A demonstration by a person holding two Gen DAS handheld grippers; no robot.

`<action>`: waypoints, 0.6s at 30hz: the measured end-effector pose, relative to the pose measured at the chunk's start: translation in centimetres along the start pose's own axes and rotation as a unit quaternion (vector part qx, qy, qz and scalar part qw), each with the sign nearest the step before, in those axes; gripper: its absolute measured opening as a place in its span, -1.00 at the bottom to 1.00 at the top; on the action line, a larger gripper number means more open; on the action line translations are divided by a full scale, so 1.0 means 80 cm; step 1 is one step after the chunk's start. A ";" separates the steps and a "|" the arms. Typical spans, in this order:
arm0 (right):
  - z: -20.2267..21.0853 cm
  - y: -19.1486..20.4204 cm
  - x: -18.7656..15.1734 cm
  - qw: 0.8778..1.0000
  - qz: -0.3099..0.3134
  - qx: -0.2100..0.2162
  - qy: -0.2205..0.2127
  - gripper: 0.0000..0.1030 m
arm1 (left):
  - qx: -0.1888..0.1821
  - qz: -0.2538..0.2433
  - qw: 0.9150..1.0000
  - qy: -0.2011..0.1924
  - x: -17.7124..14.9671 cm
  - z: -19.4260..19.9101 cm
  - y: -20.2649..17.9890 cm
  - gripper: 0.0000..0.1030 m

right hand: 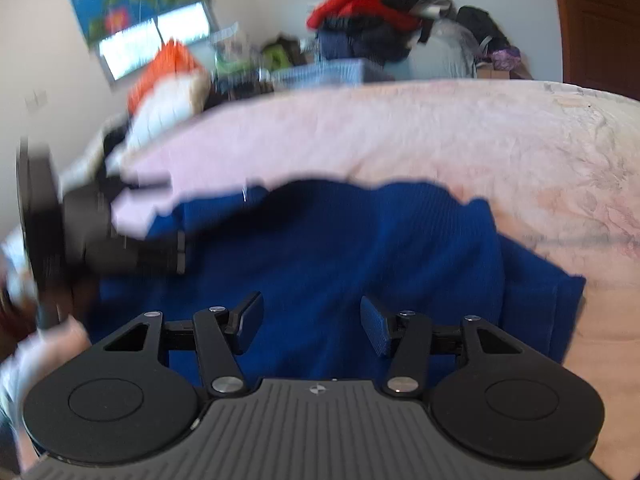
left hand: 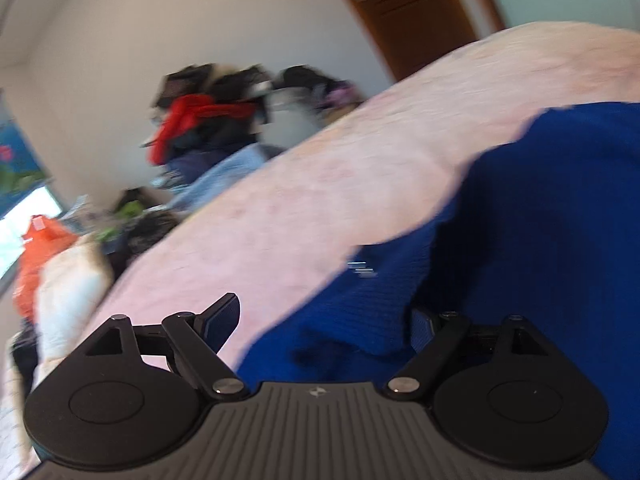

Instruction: Fold small clothes

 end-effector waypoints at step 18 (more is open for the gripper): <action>0.083 -0.041 -0.043 0.984 -0.117 -0.072 -0.117 0.32 | -0.188 0.272 0.940 0.089 -0.132 0.083 0.162 0.64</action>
Point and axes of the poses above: each gripper's, at about its wrist camera, not at the fingertips, and z roughly against the way its jaws point, y to its left, x to its top, the point moved 1 cm from there along -z, roughly the way its jaws point, and after that the axes turned 1 degree about -y, right-handed, at the moved point
